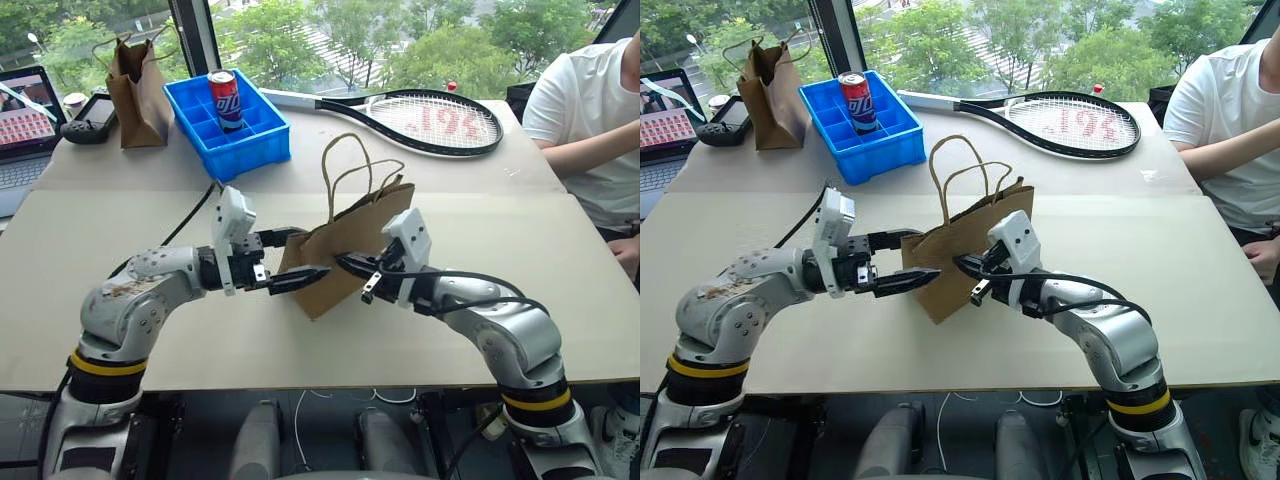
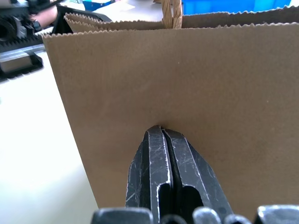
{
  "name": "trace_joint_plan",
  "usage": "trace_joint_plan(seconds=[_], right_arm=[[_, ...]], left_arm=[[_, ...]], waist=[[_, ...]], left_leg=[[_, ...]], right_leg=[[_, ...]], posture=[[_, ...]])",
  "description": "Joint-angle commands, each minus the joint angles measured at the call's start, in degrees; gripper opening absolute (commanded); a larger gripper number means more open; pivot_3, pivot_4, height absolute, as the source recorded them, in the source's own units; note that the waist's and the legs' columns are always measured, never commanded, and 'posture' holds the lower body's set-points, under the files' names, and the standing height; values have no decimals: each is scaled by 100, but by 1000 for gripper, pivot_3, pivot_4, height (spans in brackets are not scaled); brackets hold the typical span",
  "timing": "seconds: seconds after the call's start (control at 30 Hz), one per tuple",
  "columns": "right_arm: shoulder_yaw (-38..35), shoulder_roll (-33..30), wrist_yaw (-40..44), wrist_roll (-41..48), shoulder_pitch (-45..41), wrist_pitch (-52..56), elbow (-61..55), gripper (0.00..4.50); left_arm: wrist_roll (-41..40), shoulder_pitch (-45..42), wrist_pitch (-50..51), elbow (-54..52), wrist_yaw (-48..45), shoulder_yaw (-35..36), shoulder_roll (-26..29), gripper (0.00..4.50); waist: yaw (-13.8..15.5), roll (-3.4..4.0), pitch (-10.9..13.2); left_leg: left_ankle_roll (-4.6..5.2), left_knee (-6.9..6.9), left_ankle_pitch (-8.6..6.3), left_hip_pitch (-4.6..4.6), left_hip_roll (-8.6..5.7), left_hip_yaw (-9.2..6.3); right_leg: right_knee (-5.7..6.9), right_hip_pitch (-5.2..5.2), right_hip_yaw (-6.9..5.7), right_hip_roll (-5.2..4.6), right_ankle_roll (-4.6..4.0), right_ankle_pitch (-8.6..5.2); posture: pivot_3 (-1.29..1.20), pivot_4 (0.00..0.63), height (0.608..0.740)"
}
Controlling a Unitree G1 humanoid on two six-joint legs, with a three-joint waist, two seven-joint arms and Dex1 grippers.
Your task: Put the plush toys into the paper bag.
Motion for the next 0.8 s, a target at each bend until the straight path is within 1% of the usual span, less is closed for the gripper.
trace_joint_plan(seconds=[0.03, 0.13, 0.2, 0.23, 0.27, 0.3, 0.37, 0.47, 0.6, 0.7, 0.8], right_arm=[[-112, 5, -52, -42, 36, -106, -190, 0], [-124, -2, -87, -67, 89, -92, -233, 0], [-142, -21, -105, -79, 133, -78, -267, 0], [-173, -57, -99, -73, 164, -54, -292, 0], [-205, -92, -92, -66, 197, -30, -322, 0], [-303, -169, -60, -21, 249, 16, -371, 0], [-554, -386, 61, 118, 399, 115, -506, 0], [-1173, -1030, 387, 300, 751, 165, -678, 0], [-2111, -1937, 959, 551, 1372, 178, -840, 0], [-3237, -2717, 1621, 427, 2324, 33, -766, 0], [-4202, -3044, 2043, 172, 3127, -229, -501, 0]], left_arm=[[163, -48, -9, -57, 82, -151, 13, 2654], [168, -98, 25, -46, 140, -203, -54, 1566], [192, -116, -14, -39, 105, -232, -58, 938], [210, -152, -52, -5, 74, -239, -56, 514], [230, -184, -94, 28, 42, -241, -45, 195], [252, -242, -146, 88, -21, -242, -20, 63], [267, -366, -247, 225, -206, -227, 43, 63], [329, -724, -569, 651, -740, -245, 117, 63], [549, -1243, -1079, 1319, -1482, -461, 105, 63], [900, -1731, -1730, 2071, -2297, -785, 37, 63], [1226, -2125, -2363, 2866, -3045, -1031, -51, 63]], waist=[[-6, 0, 0], [-4, 0, 0], [-4, 0, 0], [-4, 0, 0], [-2, 0, 0], [12, 0, 0], [21, 0, 0], [61, 0, 0], [92, 0, 0], [144, 1, 0], [145, 0, 0]], left_leg=[[0, -1, 0, 0, 0, 0], [0, -3, 0, 0, 0, 0], [0, -2, 0, 0, 0, 0], [0, -2, 0, 0, 0, 0], [0, -2, 0, 0, 0, 0], [-1, -2, 0, 0, 0, 0], [-1, -1, 0, -1, -2, 0], [-1, 1, 0, -3, -5, 0], [-1, -1, -1, -4, -5, 2], [0, -2, 0, -4, -7, 2], [1, -1, -1, -4, -9, 2]], right_leg=[[0, 0, 0, 0, 1, 0], [-1, -1, 0, 0, 2, 0], [-2, -1, 0, 0, 2, 0], [-1, -1, 0, -1, 1, 0], [-1, -1, 0, -1, 1, 0], [-2, -1, 0, -1, 0, 0], [-4, 0, 0, -2, -4, -3], [-8, 4, 0, -6, -35, -21], [-10, 3, 0, -7, -35, -22], [-12, 5, 0, -7, -33, -24], [-21, 12, 0, -8, -33, -27]], posture=[[0, 150, 740], [0, 150, 740], [0, 150, 740], [0, 150, 740], [0, 150, 740], [0, 150, 740], [0, 150, 740], [0, 150, 740], [0, 150, 740], [0, 150, 740], [0, 150, 740]])
